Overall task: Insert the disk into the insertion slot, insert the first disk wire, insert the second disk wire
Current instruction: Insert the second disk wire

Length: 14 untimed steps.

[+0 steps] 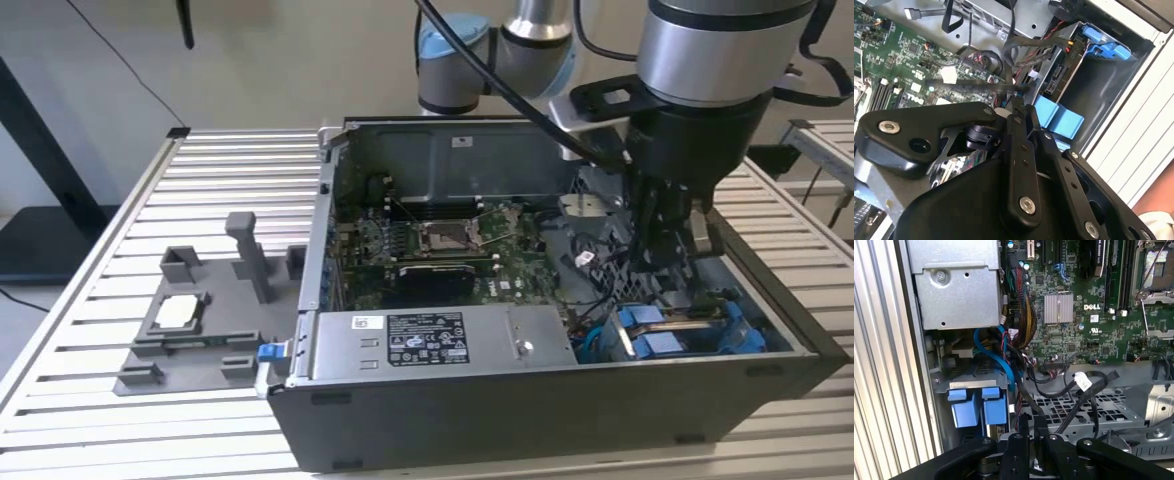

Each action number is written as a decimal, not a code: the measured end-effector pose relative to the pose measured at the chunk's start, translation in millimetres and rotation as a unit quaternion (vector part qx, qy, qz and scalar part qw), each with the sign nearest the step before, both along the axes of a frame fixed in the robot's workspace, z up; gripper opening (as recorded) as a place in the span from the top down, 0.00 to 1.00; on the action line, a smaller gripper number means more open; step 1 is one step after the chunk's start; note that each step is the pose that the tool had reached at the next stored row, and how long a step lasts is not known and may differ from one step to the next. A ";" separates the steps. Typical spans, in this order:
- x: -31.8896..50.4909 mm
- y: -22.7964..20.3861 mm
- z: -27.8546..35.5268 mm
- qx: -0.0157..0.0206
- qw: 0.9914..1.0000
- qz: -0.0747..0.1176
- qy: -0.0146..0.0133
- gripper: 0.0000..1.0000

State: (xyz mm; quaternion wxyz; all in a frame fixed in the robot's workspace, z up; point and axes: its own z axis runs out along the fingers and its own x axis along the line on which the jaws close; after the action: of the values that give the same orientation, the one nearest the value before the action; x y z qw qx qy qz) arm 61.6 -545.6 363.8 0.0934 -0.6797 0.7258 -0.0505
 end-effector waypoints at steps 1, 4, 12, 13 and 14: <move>-0.1 0.0 0.0 0.000 1.000 0.000 0.000 0.81; -0.4 0.0 0.0 0.000 1.000 0.000 -0.001 0.81; -1.9 0.2 0.9 0.000 1.000 0.000 -0.002 0.73; -1.9 0.2 0.9 0.000 1.000 0.000 -0.003 0.73; -2.0 0.2 0.9 0.000 1.000 0.000 -0.003 0.73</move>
State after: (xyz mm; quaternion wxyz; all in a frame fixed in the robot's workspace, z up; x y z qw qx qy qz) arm 59.6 -545.4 364.7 0.0956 -0.6796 0.7255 -0.0524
